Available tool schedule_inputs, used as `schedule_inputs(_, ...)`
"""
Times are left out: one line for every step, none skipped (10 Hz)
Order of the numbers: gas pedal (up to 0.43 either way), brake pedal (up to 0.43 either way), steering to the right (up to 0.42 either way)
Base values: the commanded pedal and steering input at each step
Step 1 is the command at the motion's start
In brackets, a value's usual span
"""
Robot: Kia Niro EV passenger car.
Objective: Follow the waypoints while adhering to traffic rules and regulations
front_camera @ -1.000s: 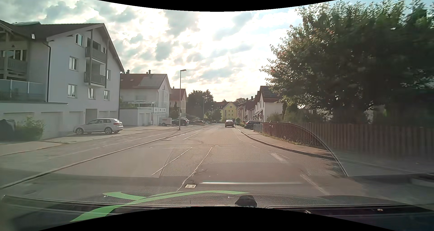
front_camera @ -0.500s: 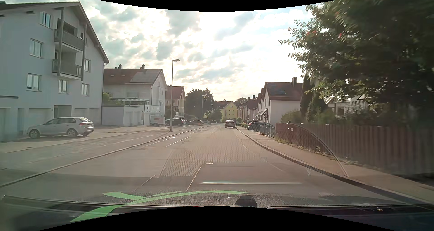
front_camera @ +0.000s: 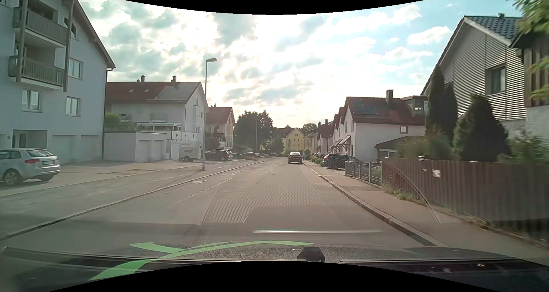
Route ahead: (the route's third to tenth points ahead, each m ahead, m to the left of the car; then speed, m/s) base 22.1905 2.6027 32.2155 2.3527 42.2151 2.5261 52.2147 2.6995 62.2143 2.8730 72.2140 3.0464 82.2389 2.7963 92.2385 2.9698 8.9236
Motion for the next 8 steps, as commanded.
schedule_inputs(0.047,0.0,-0.039)
schedule_inputs(0.059,0.0,-0.037)
schedule_inputs(0.079,0.0,-0.036)
schedule_inputs(0.079,0.0,-0.035)
schedule_inputs(0.079,0.0,-0.035)
schedule_inputs(0.079,0.0,-0.033)
schedule_inputs(0.079,0.0,-0.03)
schedule_inputs(0.079,0.0,-0.026)
